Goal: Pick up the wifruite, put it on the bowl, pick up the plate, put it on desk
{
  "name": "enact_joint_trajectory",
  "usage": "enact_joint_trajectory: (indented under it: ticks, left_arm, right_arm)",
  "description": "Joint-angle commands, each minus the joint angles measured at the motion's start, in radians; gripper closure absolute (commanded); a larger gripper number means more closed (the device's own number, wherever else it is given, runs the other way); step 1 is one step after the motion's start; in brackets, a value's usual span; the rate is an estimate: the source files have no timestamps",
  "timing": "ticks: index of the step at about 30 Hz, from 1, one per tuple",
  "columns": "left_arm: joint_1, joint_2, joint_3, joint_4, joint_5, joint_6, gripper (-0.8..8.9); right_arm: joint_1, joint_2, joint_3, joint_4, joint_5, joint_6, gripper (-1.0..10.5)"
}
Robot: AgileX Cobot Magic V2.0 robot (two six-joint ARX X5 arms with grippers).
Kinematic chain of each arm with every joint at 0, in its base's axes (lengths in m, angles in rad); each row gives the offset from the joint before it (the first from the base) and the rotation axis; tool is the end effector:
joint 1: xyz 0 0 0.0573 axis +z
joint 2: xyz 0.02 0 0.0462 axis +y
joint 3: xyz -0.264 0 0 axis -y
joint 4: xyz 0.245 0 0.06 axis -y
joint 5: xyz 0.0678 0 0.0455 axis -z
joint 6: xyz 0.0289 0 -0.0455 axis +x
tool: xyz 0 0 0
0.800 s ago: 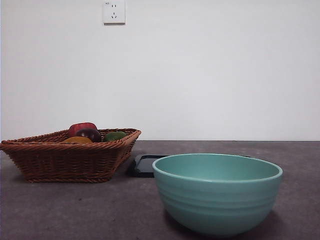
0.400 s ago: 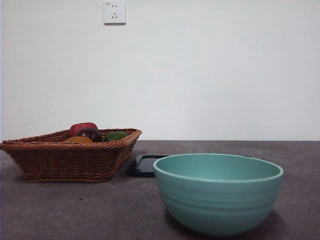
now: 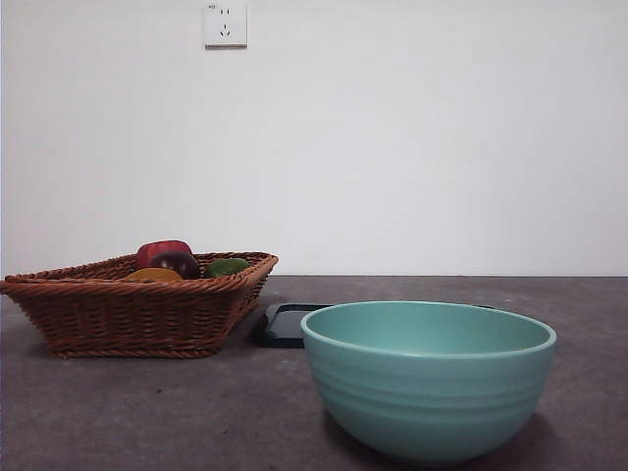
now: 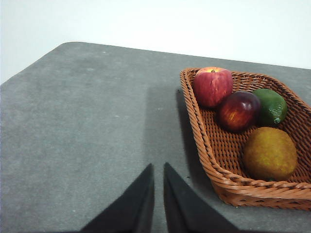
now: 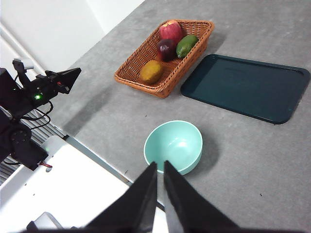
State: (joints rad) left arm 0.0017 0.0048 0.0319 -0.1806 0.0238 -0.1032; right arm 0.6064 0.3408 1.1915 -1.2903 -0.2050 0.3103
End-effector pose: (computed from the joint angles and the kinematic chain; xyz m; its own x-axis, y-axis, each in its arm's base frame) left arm 0.0948 -0.0005 0.1566 0.9880 -0.0221 -0.1529 0.0060 0.9944 -0.1054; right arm -0.0242 -0.0096 0.3746 0.6120 0.6722 -0.4167 -0.5687 0.7402 0.3588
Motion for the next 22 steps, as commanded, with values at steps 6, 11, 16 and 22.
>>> enact_joint_trajectory:
  ticks: [6, 11, 16, 22]
  left_arm:
    - [0.000, -0.002, -0.020, -0.006, -0.002, -0.006, 7.85]
    - [0.000, -0.002, -0.020, -0.006, -0.002, -0.006, 7.85]
    - [0.000, -0.002, -0.020, -0.006, -0.002, -0.006, 7.85]
    - [0.000, -0.002, -0.020, -0.006, -0.002, -0.006, 7.85]
  right_arm:
    - [-0.175, -0.019, -0.069, 0.058, 0.129, -0.342, 9.3]
    - [-0.346, -0.111, -0.399, 0.488, 0.231, -0.495, 9.3]
    - [-0.501, -0.201, -0.758, 0.937, 0.201, -0.481, 9.3]
    - [-0.592, -0.267, -1.045, 1.180, 0.204, -0.410, 9.3]
